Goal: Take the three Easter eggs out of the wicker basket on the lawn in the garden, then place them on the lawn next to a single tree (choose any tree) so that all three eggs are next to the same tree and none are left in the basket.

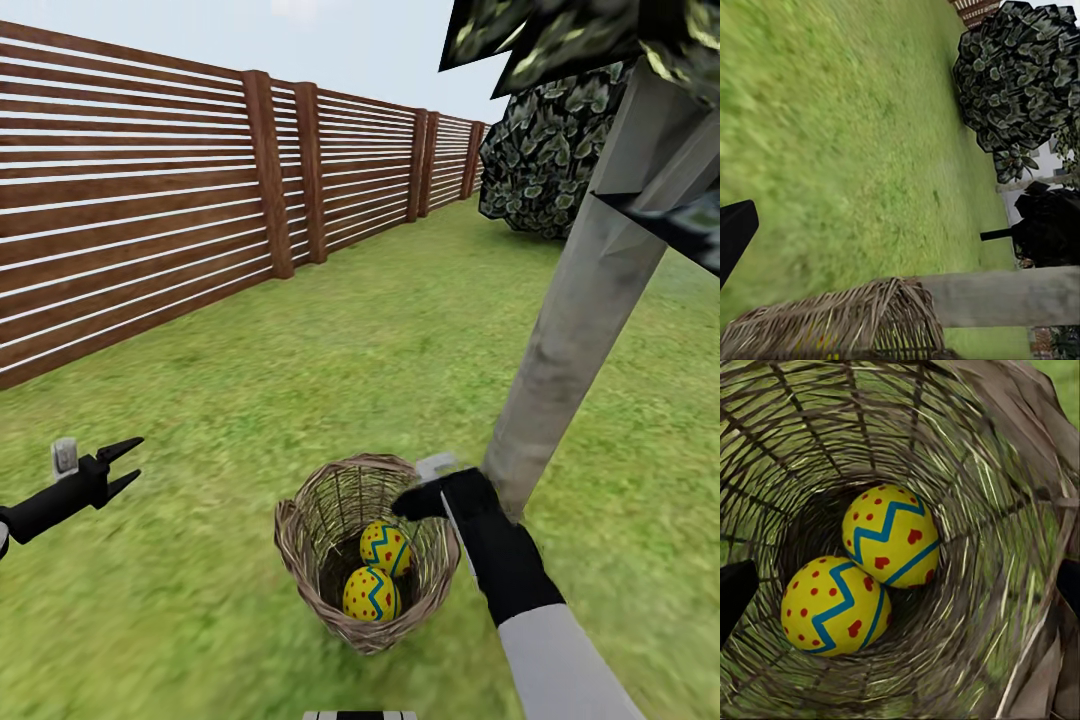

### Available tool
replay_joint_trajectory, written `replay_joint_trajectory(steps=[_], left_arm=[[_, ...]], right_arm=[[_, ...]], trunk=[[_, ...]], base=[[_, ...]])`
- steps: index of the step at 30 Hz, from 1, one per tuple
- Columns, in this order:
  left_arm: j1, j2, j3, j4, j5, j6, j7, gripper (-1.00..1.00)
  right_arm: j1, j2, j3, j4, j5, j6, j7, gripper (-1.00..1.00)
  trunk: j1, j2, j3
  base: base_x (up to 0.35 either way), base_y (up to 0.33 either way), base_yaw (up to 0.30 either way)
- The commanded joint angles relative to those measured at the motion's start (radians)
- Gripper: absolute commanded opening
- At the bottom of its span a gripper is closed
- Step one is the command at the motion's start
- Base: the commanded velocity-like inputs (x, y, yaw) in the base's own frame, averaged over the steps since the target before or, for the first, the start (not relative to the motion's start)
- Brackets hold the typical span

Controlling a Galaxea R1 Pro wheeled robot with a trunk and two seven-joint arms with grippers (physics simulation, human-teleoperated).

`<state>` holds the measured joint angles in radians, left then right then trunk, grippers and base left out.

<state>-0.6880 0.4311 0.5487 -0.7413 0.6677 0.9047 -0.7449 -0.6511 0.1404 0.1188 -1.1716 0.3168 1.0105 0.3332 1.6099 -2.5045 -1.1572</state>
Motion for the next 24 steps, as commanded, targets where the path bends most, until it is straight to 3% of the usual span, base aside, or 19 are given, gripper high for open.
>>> replay_joint_trajectory(steps=[1,4,7,12,18,24], left_arm=[[-0.001,0.0,0.002,0.0,-0.002,0.005,-0.004,1.0],[-0.001,0.0,0.002,0.0,-0.002,0.005,-0.004,1.0],[-0.001,0.0,0.002,0.0,-0.002,0.005,-0.004,1.0],[-0.001,0.0,0.001,0.0,-0.003,0.005,-0.003,1.0],[-0.001,-0.003,-0.001,0.0,-0.006,0.005,-0.002,1.0],[-0.001,-0.008,-0.003,0.0,-0.005,0.005,-0.003,1.0]], right_arm=[[-0.025,0.001,0.01,0.056,0.01,0.003,0.008,1.0],[-0.097,0.006,0.032,0.223,0.006,0.002,0.009,1.0],[-0.129,0.016,0.045,0.273,0.006,0.002,0.01,1.0],[-0.174,0.025,0.142,0.323,0.0,0.003,0.015,1.0],[-0.258,0.029,0.152,0.514,-0.005,-0.004,0.02,1.0],[-0.273,0.034,0.154,0.57,-0.075,-0.008,0.02,1.0]], trunk=[[0.0,0.0,-0.001],[0.0,0.0,-0.001],[0.0,0.0,-0.001],[0.0,0.0,-0.001],[0.0,0.0,-0.001],[0.0,0.0,-0.001]], base=[[0.0,0.0,0.0],[0.0,0.0,0.0],[0.0,0.0,0.0],[0.0,0.0,0.0],[0.0,0.0,0.0],[0.0,0.0,0.0]])
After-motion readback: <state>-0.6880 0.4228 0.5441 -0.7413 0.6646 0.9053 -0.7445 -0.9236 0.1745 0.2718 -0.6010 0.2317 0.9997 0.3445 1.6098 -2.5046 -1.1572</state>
